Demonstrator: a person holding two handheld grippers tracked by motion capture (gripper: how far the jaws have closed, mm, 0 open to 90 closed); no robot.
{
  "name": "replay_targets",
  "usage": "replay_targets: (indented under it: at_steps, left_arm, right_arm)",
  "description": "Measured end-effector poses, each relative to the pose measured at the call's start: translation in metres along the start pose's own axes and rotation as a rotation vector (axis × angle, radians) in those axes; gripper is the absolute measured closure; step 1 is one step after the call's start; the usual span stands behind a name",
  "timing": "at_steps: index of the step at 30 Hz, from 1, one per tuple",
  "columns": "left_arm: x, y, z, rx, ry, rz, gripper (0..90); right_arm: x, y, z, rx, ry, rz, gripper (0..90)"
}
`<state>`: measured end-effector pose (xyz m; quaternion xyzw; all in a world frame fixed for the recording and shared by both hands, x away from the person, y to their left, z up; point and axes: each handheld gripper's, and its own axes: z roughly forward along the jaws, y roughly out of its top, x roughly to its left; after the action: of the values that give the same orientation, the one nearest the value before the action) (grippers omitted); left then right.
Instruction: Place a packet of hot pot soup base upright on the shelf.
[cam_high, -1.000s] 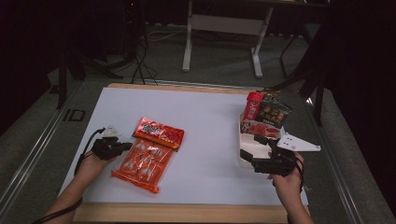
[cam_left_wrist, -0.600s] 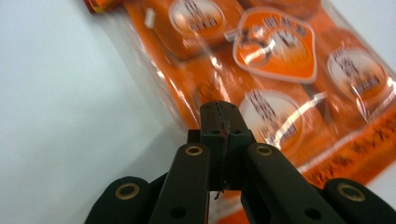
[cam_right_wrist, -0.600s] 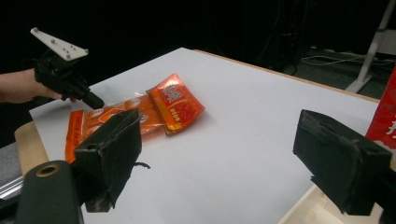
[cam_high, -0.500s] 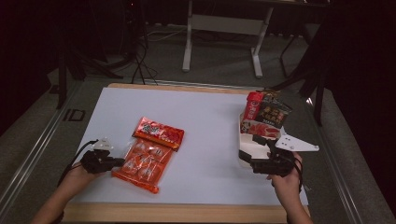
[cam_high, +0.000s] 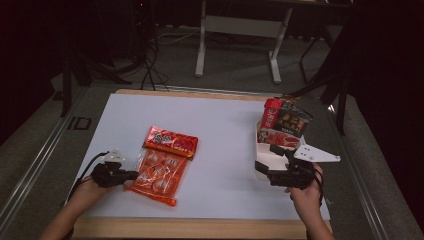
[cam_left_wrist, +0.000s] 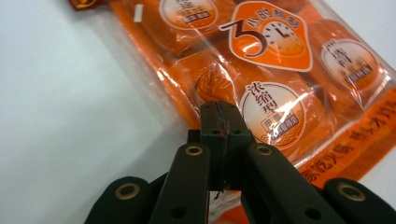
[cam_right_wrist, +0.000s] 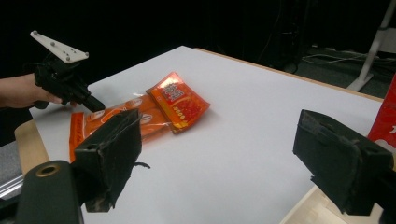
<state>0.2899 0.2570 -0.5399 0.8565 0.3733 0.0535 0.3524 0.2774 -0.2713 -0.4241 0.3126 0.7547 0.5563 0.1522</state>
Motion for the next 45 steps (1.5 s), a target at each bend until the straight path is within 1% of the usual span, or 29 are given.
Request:
replay_targets:
  at_steps: [3,9,19,21,23,25,26,27,28,29,30,31,32,35,38,40,43,45]
  left_arm:
    - [-0.004,0.003,0.003,0.001,-0.008,0.006,90.0]
    - [-0.015,0.012,0.014,0.005,-0.054,0.02,90.0]
    - [-0.033,0.027,0.032,0.002,-0.107,0.054,90.0]
    - [-0.037,0.03,0.036,0.001,-0.125,0.059,90.0]
    - [-0.039,0.032,0.039,0.0,-0.139,0.059,90.0]
    - [-0.039,0.033,0.039,-0.003,-0.142,0.062,90.0]
    - [-0.038,0.034,0.039,-0.008,-0.141,0.061,90.0]
    - [-0.037,0.035,0.039,-0.014,-0.128,0.06,90.0]
    - [-0.036,0.036,0.039,-0.015,-0.111,0.058,90.0]
    - [-0.035,0.038,0.038,-0.019,-0.079,0.061,90.0]
    - [-0.033,0.04,0.038,-0.023,-0.043,0.05,90.0]
    - [-0.03,0.042,0.038,-0.033,-0.03,0.034,90.0]
    - [-0.027,0.044,0.038,-0.041,-0.005,0.02,90.0]
    - [-0.019,0.049,0.041,-0.052,0.037,-0.003,90.0]
    - [-0.014,0.052,0.047,-0.039,0.061,-0.002,90.0]
    - [-0.012,0.053,0.051,-0.042,0.04,-0.003,90.0]
    - [-0.011,0.056,0.052,-0.054,0.031,-0.009,90.0]
    - [-0.01,0.057,0.053,-0.053,0.028,-0.009,90.0]
  right_arm:
    - [0.0,0.0,0.0,0.001,0.001,0.002,15.1]
    - [-0.001,-0.001,0.0,0.001,-0.001,0.002,15.2]
    - [-0.001,-0.001,-0.001,0.002,0.001,0.005,15.2]
    - [0.0,-0.001,-0.001,0.001,0.003,0.006,15.1]
    - [0.0,-0.001,-0.001,0.002,0.003,0.003,15.2]
    - [0.0,-0.001,-0.001,0.001,0.004,0.004,15.2]
    - [0.0,-0.002,-0.001,0.002,0.003,0.003,15.2]
    - [0.0,-0.002,-0.001,0.003,0.003,0.005,15.2]
    - [-0.001,-0.002,-0.001,0.002,0.004,0.006,15.2]
    - [-0.001,-0.002,-0.001,0.001,0.004,0.006,15.2]
    - [0.0,-0.001,-0.001,0.001,0.004,0.005,15.2]
    - [0.0,-0.001,-0.002,0.0,0.006,0.004,15.2]
    - [0.0,-0.001,-0.002,-0.001,0.006,0.003,15.2]
    - [0.0,-0.001,-0.003,-0.004,0.004,0.004,15.2]
    - [-0.001,-0.001,-0.003,-0.005,0.003,0.004,15.2]
    - [-0.002,-0.001,-0.003,-0.005,0.003,0.005,15.2]
    - [-0.002,-0.001,-0.003,-0.004,0.003,0.006,15.2]
    - [-0.002,-0.001,-0.003,-0.004,0.003,0.007,15.2]
